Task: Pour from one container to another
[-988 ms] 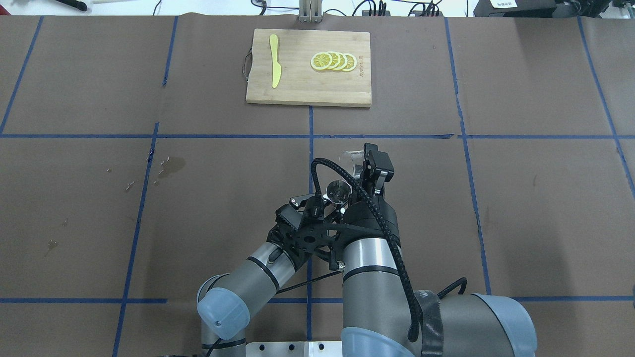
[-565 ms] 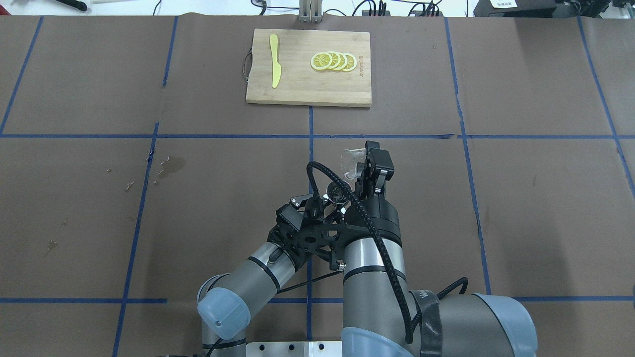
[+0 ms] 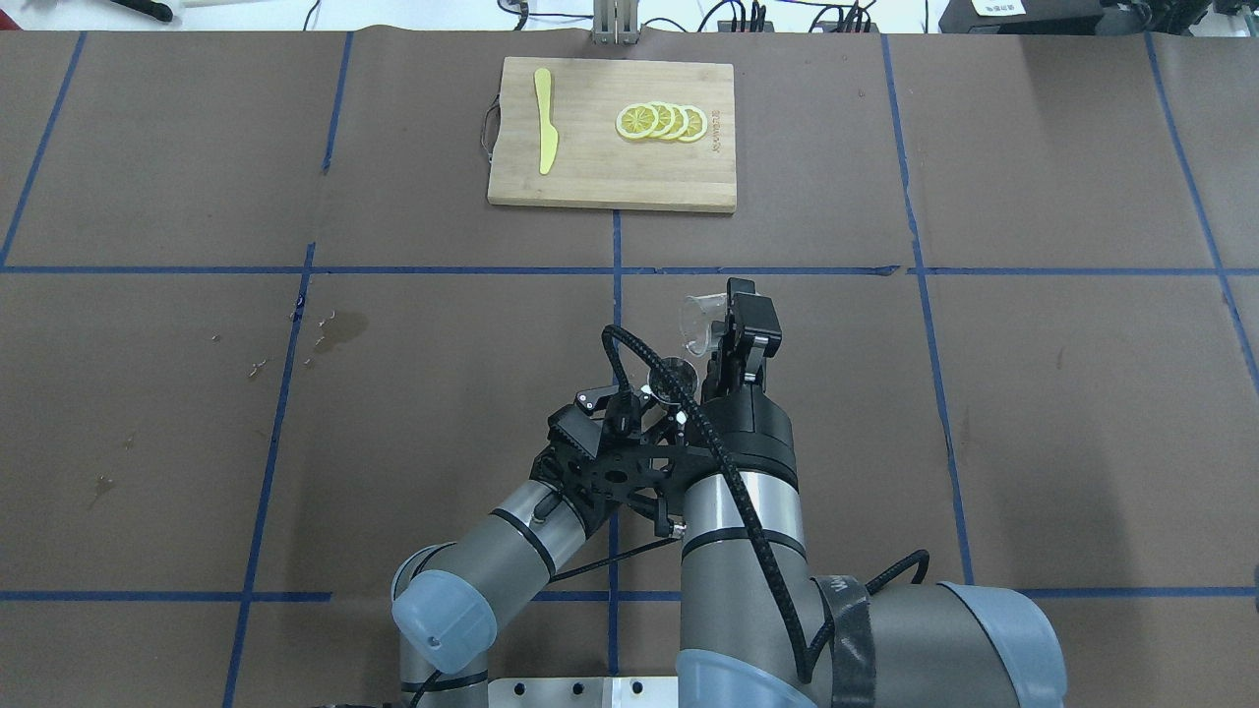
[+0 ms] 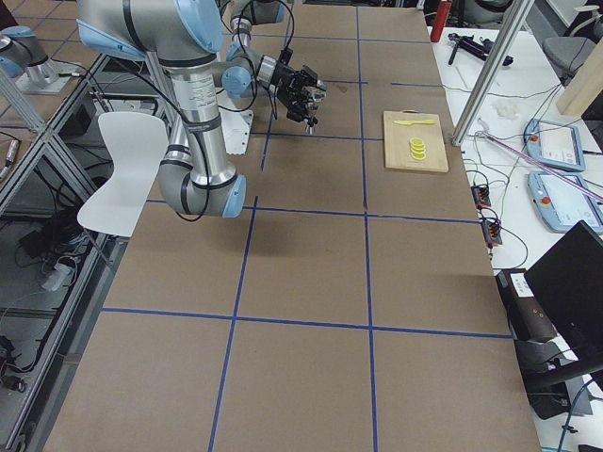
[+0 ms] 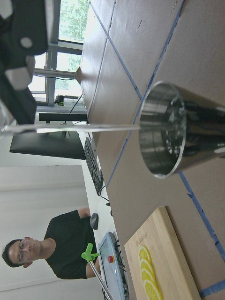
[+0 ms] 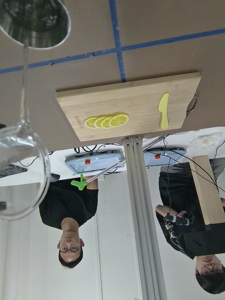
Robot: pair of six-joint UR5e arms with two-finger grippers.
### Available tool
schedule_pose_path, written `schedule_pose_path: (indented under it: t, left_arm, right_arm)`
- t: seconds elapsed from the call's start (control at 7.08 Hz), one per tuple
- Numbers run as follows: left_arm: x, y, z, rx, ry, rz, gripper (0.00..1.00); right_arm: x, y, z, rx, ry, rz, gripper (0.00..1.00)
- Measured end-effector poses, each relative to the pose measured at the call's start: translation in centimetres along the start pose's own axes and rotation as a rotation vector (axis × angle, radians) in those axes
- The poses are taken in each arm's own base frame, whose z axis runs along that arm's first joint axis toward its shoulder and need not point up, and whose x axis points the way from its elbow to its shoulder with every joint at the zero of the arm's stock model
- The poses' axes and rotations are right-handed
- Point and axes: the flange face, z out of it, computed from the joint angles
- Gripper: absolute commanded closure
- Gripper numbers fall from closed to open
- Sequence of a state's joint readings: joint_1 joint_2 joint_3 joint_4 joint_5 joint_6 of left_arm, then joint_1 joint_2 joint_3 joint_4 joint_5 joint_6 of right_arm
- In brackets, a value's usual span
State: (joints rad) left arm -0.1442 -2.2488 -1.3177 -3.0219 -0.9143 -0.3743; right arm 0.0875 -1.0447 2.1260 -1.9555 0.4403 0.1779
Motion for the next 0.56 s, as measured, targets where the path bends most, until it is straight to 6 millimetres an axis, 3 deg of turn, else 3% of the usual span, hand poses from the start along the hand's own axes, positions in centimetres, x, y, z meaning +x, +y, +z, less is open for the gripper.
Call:
schedule_pose_path:
  t: [0.56]
  left_arm:
    - [0.0, -0.01, 0.0, 0.0, 0.0, 0.0, 1.0]
  right_arm:
    - [0.19, -0.23, -0.1, 0.003, 0.0, -0.001, 1.0]
